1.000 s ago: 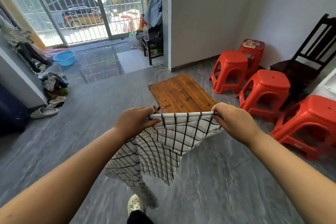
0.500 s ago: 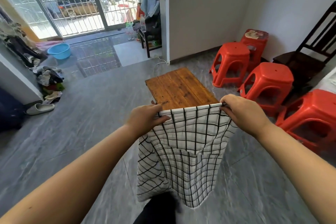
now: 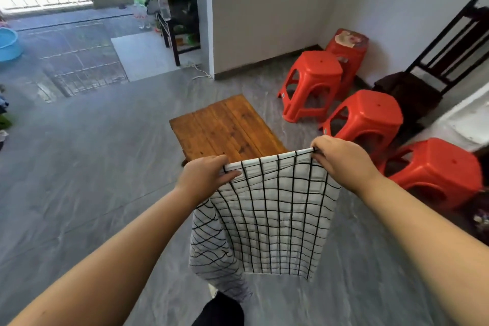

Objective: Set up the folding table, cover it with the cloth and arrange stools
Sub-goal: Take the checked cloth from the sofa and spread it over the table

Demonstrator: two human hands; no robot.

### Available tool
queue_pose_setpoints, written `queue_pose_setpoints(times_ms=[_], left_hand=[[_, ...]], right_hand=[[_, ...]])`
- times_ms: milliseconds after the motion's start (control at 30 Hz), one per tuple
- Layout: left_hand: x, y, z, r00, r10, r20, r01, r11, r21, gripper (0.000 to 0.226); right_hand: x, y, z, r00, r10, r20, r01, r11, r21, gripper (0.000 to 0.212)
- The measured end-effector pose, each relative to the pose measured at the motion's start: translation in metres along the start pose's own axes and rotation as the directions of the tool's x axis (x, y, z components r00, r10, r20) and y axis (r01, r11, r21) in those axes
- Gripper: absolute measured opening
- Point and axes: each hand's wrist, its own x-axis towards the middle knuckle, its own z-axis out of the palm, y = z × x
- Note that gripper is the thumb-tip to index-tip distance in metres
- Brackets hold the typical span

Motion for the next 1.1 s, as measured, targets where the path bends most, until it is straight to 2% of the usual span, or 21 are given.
queue_pose_setpoints(times_ms=[167,300,533,733,867,1100], left_hand=[[0.058,-0.014,0.012,0.998,0.014,0.058,-0.012,0.999,-0.034,0.036],[0.087,-0.023,0.016,0.996,-0.023,0.083,0.023,1.0,0.002,0.036],[0.127,-0.039,0.028,0.997,-0.065,0.042,0.065,0.998,0.012,0.037],[0.164,-0.039,0.032,0.987,-0.16,-0.007,0.16,0.985,0.071,0.036],[0.197,-0.032,0.042,0.973,-0.203,-0.112,0.215,0.971,0.109,0.043],[0.25,-0.023,0.071,0.957,-0.249,-0.151,0.268,0.955,0.126,0.043]], right_hand=[[0.054,0.031,0.018,0.998,0.055,0.032,-0.055,0.998,-0.01,0.01],[0.085,0.047,0.03,0.995,0.069,0.065,-0.07,0.998,0.005,0.009],[0.139,0.077,0.057,0.997,0.05,0.053,-0.053,0.998,0.043,0.008],[0.201,0.118,0.077,0.995,-0.097,0.01,0.096,0.993,0.062,0.011],[0.246,0.154,0.088,0.981,-0.192,-0.023,0.193,0.977,0.091,0.013],[0.314,0.211,0.126,0.967,-0.253,0.023,0.246,0.955,0.166,0.009]])
